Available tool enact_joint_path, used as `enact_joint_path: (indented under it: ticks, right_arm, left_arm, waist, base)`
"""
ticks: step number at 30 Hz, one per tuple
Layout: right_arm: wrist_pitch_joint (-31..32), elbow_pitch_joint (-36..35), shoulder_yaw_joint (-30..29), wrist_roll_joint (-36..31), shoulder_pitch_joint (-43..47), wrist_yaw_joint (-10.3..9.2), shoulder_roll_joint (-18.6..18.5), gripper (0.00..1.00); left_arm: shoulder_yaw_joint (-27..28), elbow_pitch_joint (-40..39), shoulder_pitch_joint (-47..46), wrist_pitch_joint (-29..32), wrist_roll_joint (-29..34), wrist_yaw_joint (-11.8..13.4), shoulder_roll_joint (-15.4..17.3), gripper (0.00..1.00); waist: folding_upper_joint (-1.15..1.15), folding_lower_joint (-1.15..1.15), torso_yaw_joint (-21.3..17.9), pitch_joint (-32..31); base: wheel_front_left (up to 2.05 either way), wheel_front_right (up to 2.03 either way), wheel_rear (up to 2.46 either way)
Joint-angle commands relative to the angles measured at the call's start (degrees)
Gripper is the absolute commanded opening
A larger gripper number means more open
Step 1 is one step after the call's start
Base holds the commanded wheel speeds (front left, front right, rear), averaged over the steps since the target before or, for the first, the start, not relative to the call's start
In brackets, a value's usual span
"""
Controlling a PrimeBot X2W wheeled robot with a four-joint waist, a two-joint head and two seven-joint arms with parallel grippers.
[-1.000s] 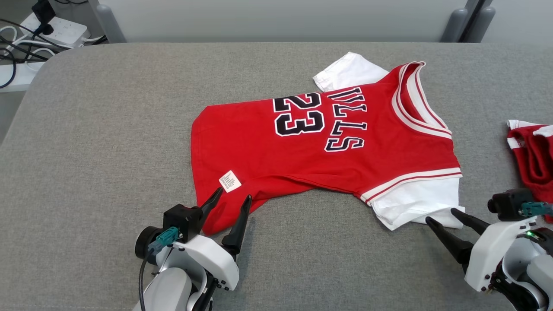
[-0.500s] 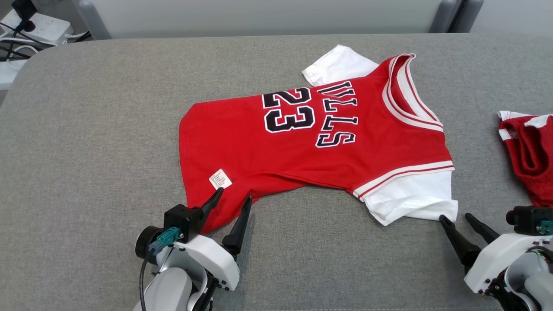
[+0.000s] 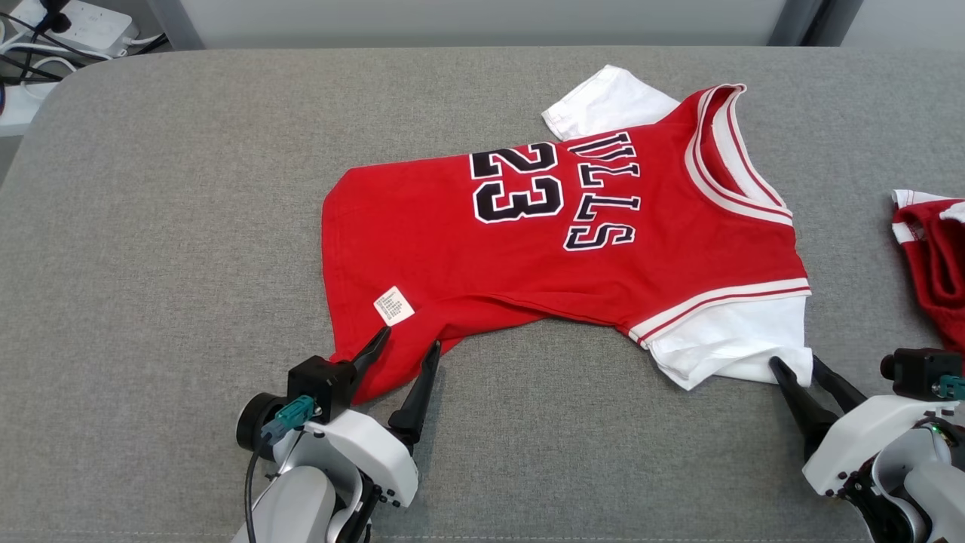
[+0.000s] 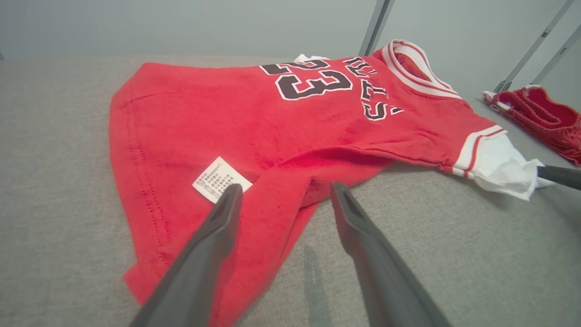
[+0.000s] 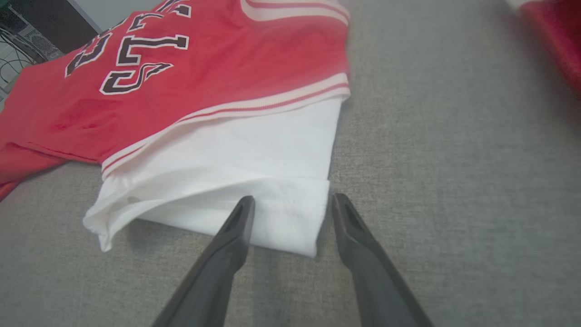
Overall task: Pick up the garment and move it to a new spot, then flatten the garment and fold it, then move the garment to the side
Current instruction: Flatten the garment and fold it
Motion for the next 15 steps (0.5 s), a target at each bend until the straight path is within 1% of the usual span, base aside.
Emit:
enact_joint_path:
  ticks: [1, 3, 4, 5, 6, 11, 15]
  right_arm:
    - [-1.04, -0.55, 0.52, -0.72, 0.22, 0.23, -1.24, 0.48]
    - [-1.26, -0.91, 0.82, -0.9, 0.14, 0.23, -1.51, 0.36]
    - [-1.32, -1.03, 0.93, -0.84, 0.17, 0.23, -1.66, 0.24]
    - [-1.35, -1.12, 1.08, -0.8, 0.19, 0.23, -1.79, 0.05]
    - [-1.38, -1.2, 1.19, -0.7, 0.2, 0.23, -1.89, 0.0]
    - [-2.01, -2.49, 0.73, -0.78, -0.1, 0.23, -2.43, 0.0]
    - [-2.49, -5.33, -0.98, -2.72, -0.02, 0.23, -3.73, 0.0]
  left_arm:
    - [1.8, -1.28, -1.77, -0.35, 0.46, -0.42, 0.47, 1.0]
    - [1.91, -1.32, -1.72, -0.35, 0.45, -0.42, 0.47, 1.0]
    - [1.95, -1.32, -1.7, -0.35, 0.44, -0.42, 0.47, 1.0]
    - [1.98, -1.3, -1.68, -0.35, 0.46, -0.42, 0.47, 1.0]
    - [2.0, -1.27, -1.66, -0.35, 0.46, -0.42, 0.47, 1.0]
    - [1.98, -1.18, -1.7, -0.35, 0.41, -0.42, 0.47, 1.0]
    - [2.09, -1.14, -1.66, -0.35, 0.42, -0.42, 0.5, 1.0]
  waist:
    - [0.0, 0.0, -0.02, -0.03]
    - [0.0, 0.0, -0.15, -0.08]
    - [0.0, 0.0, -0.25, -0.11]
    - [0.0, 0.0, -0.35, -0.15]
    - [0.0, 0.0, -0.45, -0.18]
    - [0.0, 0.0, -0.94, -0.44]
    - [0.0, 0.0, -1.19, -0.79]
  base:
    - [0.0, 0.0, 0.0]
    - [0.0, 0.0, 0.0]
    - [0.0, 0.0, 0.0]
    - [0.0, 0.0, 0.0]
    - [0.0, 0.0, 0.0]
    - [0.0, 0.0, 0.0]
    - [0.0, 0.0, 0.0]
